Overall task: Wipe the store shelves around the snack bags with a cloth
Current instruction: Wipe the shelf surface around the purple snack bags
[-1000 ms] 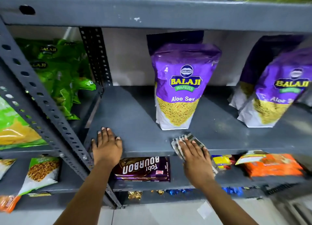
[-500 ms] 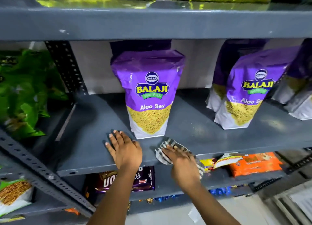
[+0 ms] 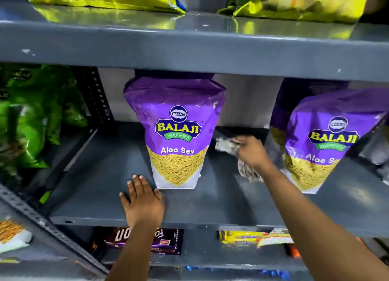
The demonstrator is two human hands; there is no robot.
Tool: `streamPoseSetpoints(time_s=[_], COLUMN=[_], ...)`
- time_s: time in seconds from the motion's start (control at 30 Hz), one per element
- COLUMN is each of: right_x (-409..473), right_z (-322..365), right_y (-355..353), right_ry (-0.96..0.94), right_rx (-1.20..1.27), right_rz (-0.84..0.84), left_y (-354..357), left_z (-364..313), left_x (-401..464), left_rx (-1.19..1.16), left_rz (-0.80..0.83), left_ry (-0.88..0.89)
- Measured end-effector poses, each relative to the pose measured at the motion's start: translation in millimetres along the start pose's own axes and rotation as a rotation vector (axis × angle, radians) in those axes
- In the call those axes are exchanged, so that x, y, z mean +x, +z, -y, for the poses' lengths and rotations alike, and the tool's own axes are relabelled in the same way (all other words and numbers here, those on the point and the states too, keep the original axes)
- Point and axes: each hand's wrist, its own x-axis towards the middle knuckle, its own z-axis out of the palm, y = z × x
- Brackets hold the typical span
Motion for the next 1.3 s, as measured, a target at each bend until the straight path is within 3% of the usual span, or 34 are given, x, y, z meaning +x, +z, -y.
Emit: streamPoseSetpoints(time_s=[0.07, 0.13, 0.17, 0.27, 0.43, 0.7, 0.87, 0.97, 1.0, 1.07, 1.13, 1.23, 1.3], right_x=[35, 59, 67, 91, 97, 47, -3, -33, -40, -49, -38, -1, 8], right_z=[-2, -13, -18, -31, -45, -54, -58, -61, -61, -48, -30, -23, -31], right_y=[1, 7, 10, 24, 50, 49, 39, 38, 37, 32, 25, 30, 46], right_ry=[-0.035, 0.054, 0.072, -0.031, 0.026, -0.15, -0.143, -0.193, -0.187, -0.072, 0.052, 0.022, -0.006], right_rx=[-0.261, -0.314, -0.297, -0.328, -0.593, -0.45, -0.284, -0.312, -0.283, 0.063, 0.376, 0.093, -0.218], right_rz=[0.224, 0.498, 0.493, 0.202, 0.415, 0.52, 0.492, 0.462, 0.484, 0.543, 0.451, 0.224, 0.282], left_y=[0, 1, 2, 3, 7, 3, 2, 0, 0, 0, 2, 2, 2], left_z=[-1, 0, 1, 0, 1, -1, -1, -2, -2, 0, 0, 0, 1], left_x=[0, 1, 1, 2, 4, 1, -1, -1, -1, 0, 1, 1, 0], left_rx=[0.009, 0.027, 0.039, 0.055, 0.067, 0.09, 0.069, 0.05, 0.046, 0.049, 0.052, 0.051, 0.052], left_rz=[-0.007, -0.01, -0.009, -0.034, -0.05, -0.018, -0.001, 0.019, 0.024, 0.026, 0.02, 0.017, 0.01], left_ry=[-0.007, -0.012, -0.015, -0.021, -0.027, -0.018, -0.019, -0.016, -0.013, -0.002, 0.0, -0.006, -0.005])
